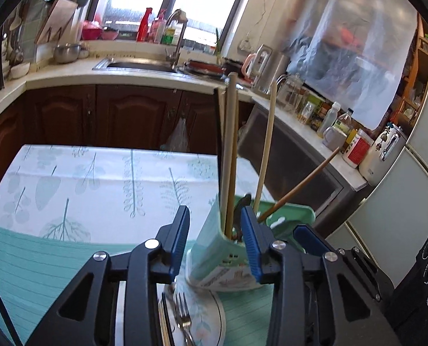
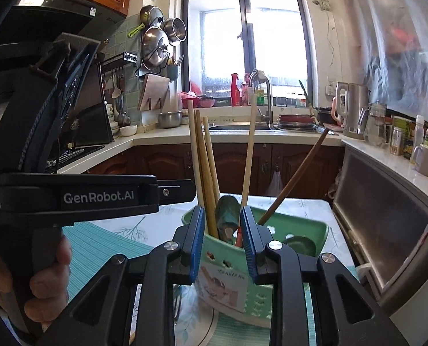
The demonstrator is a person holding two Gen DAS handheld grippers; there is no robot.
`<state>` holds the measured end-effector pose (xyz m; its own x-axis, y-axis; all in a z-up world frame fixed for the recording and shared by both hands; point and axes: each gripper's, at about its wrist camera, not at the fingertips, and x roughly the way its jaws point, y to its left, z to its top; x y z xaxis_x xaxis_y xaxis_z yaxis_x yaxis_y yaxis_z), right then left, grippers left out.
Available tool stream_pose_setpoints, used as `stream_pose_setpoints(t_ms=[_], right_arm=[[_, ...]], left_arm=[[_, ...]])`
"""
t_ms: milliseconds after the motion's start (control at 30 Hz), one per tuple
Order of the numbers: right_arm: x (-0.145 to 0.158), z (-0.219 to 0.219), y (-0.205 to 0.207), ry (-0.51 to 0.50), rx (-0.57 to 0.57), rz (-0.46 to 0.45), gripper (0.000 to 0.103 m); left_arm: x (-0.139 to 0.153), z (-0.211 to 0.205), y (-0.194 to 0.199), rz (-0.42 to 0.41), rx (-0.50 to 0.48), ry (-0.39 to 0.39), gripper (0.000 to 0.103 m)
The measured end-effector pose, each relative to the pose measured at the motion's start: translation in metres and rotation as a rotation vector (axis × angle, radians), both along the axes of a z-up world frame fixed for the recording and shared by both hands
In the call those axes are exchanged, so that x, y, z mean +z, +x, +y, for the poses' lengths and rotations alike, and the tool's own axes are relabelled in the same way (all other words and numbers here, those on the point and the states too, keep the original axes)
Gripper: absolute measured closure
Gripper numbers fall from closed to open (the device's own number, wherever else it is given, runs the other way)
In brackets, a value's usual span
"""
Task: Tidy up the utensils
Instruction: 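Open both tools to release the chopsticks in the holder, then withdraw both tools back over the remaining chopsticks and forks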
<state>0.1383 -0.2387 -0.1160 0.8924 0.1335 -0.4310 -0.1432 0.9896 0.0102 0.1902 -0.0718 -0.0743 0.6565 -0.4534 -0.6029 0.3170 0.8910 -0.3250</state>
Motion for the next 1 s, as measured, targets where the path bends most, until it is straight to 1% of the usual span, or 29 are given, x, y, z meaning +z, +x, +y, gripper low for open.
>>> stream_pose_setpoints(t_ms=[100,133,167,233,400,533,733,833,900,933,967,1000], right_arm=[[-0.003,0.006,-0.017,-0.001,0.001,0.041,0.077],[-0.005,0.008,-0.022,0.0,0.005,0.055,0.077],[-0.006,0.011,-0.028,-0.002,0.007,0.073,0.077],[-0.013,0.016,-0.038,0.003,0.017,0.128,0.077],[-0.032,0.027,-0.061,0.039,0.026,0.268,0.077],[-0.052,0.033,-0.079,0.11,0.032,0.386,0.077],[-0.085,0.034,-0.103,0.192,-0.012,0.568,0.077],[-0.097,0.032,-0.108,0.225,-0.039,0.627,0.077],[-0.101,0.032,-0.114,0.239,-0.049,0.648,0.077],[-0.102,0.031,-0.114,0.248,-0.05,0.657,0.077],[-0.104,0.031,-0.117,0.263,-0.049,0.664,0.077],[-0.107,0.03,-0.121,0.278,-0.047,0.67,0.077]], left_arm=[[-0.004,0.007,-0.007,0.059,-0.014,0.012,0.066],[-0.005,0.01,-0.01,0.074,-0.017,0.018,0.061],[-0.007,0.013,-0.013,0.092,-0.018,0.031,0.052],[-0.013,0.02,-0.02,0.137,-0.013,0.064,0.046],[-0.034,0.038,-0.038,0.251,-0.015,0.131,0.046],[-0.057,0.046,-0.053,0.36,-0.032,0.177,0.046],[-0.095,0.045,-0.075,0.481,-0.084,0.244,0.046],[-0.114,0.046,-0.08,0.546,-0.106,0.232,0.046],[-0.125,0.047,-0.084,0.568,-0.106,0.233,0.046],[-0.127,0.048,-0.086,0.563,-0.106,0.234,0.048],[-0.125,0.047,-0.089,0.535,-0.105,0.247,0.048],[-0.126,0.046,-0.09,0.534,-0.111,0.264,0.049]])
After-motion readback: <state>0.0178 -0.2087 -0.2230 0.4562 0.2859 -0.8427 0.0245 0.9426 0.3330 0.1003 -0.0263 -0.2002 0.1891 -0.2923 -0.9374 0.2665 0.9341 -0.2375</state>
